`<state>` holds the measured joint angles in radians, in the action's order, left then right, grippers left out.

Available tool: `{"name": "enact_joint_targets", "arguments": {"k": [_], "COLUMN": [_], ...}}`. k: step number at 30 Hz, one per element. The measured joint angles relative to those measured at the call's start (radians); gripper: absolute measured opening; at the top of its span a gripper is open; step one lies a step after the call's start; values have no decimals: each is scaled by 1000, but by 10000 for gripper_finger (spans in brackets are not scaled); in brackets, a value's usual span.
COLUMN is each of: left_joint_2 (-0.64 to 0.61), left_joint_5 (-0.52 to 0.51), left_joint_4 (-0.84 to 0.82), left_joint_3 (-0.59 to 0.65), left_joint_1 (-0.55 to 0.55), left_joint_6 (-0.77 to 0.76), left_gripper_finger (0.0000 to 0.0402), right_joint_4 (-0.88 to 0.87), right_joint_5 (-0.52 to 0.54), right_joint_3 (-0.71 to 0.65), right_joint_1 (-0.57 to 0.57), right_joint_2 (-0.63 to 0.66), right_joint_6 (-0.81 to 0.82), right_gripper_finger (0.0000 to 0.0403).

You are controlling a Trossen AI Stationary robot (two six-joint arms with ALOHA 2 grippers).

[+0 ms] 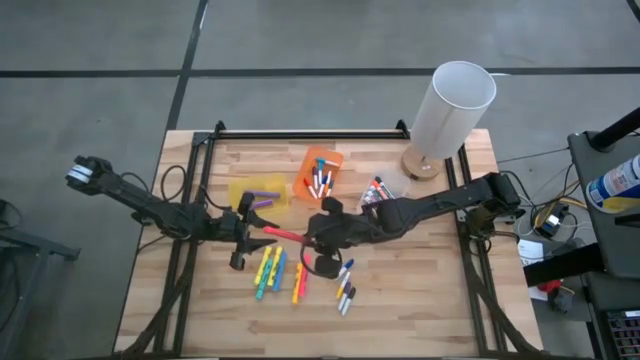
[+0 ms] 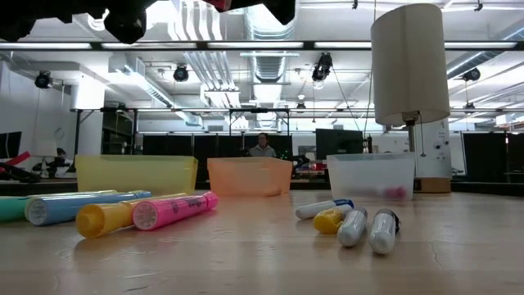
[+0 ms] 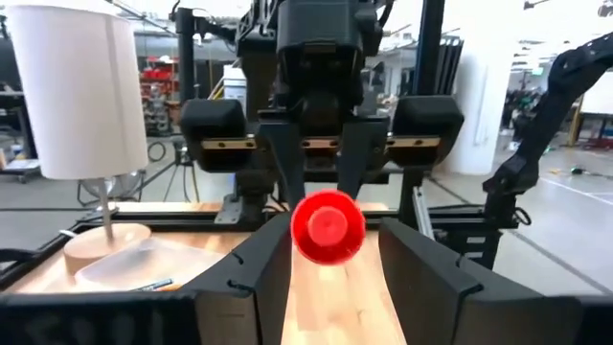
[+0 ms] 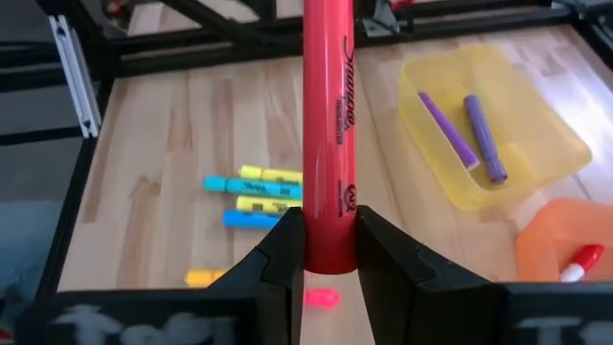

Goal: Pick & Place Markers
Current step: Put the orange highlighter pen into the yellow bin

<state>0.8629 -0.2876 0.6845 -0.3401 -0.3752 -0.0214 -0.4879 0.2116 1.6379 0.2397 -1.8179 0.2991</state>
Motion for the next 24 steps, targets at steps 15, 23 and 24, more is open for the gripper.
{"name": "enact_joint_targets", "arguments": {"k": [15, 23, 24], "left_joint_2": [52, 56, 56], "left_joint_5": [5, 5, 5], "left_joint_4": [95, 110, 110], "left_joint_3": [0, 0, 0], "left_joint_1": [0, 1, 1], "left_joint_6": [-34, -36, -36], "left_gripper_finger": [158, 152, 147], "right_joint_4": [59, 104, 107], "right_joint_5": [-3, -3, -3], "right_joint_3": [-2, -6, -6], "right_joint_1": [-21, -24, -24], "right_joint_2": [-6, -6, -8], "right_joint_6": [-16, -23, -22], "right_gripper_finger": [67, 67, 67]}}
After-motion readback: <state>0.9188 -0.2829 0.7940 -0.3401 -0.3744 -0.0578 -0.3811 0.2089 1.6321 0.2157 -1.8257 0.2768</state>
